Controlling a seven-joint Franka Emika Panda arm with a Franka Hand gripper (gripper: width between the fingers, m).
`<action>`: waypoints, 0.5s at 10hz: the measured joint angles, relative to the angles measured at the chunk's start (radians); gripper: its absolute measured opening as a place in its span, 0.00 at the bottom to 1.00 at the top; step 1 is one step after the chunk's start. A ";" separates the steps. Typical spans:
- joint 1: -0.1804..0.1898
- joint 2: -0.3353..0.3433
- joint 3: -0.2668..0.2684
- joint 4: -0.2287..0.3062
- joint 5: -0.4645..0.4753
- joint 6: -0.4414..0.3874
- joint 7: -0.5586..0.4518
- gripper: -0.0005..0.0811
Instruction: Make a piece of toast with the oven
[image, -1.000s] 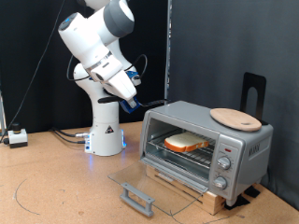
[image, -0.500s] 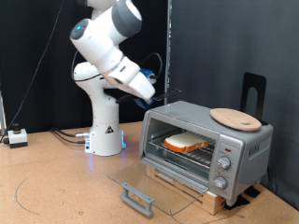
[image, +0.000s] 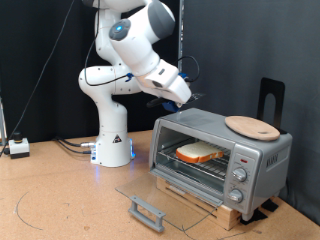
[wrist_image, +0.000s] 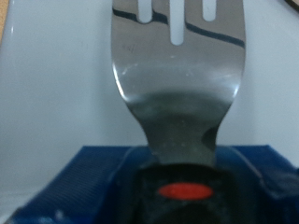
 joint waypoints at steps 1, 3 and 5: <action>0.014 -0.019 0.032 -0.013 0.020 0.013 0.025 0.51; 0.045 -0.058 0.094 -0.041 0.062 0.048 0.070 0.51; 0.071 -0.090 0.146 -0.071 0.085 0.100 0.105 0.51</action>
